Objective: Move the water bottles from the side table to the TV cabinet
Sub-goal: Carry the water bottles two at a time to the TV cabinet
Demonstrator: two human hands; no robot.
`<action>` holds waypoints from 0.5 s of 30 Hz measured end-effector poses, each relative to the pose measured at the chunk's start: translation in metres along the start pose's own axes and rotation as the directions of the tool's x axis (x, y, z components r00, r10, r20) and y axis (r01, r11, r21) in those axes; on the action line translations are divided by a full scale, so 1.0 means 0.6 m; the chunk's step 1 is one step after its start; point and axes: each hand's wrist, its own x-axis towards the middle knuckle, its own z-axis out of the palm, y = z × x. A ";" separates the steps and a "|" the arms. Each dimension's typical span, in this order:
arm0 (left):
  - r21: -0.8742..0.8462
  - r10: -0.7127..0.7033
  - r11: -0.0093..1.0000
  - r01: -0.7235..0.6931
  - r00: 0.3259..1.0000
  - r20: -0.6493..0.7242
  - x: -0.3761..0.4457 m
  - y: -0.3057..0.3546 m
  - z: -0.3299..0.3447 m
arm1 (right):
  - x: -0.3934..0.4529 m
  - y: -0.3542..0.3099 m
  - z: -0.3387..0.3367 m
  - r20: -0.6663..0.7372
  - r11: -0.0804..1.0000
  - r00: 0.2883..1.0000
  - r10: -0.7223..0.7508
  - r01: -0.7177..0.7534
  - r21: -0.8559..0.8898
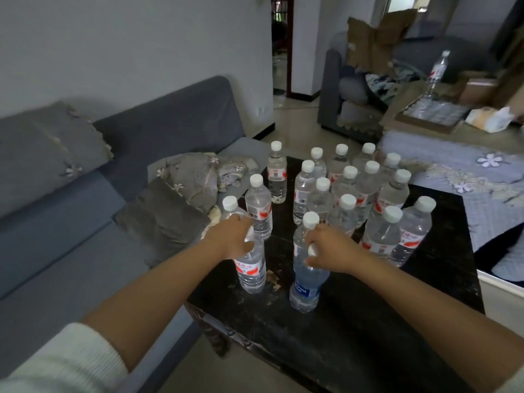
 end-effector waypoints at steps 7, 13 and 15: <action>0.080 0.165 0.982 -0.170 0.984 0.068 0.049 -0.024 0.004 | 0.008 -0.001 0.007 -0.003 0.995 0.997 0.078 -0.078 0.063; 0.060 0.371 0.923 -0.379 0.921 0.118 0.064 -0.029 0.002 | -0.001 -0.030 0.012 0.002 0.963 0.969 0.246 -0.245 0.110; 0.041 0.444 0.891 -0.452 0.887 0.127 0.060 -0.024 0.010 | -0.015 -0.041 0.020 -0.012 0.944 0.950 0.312 -0.309 0.120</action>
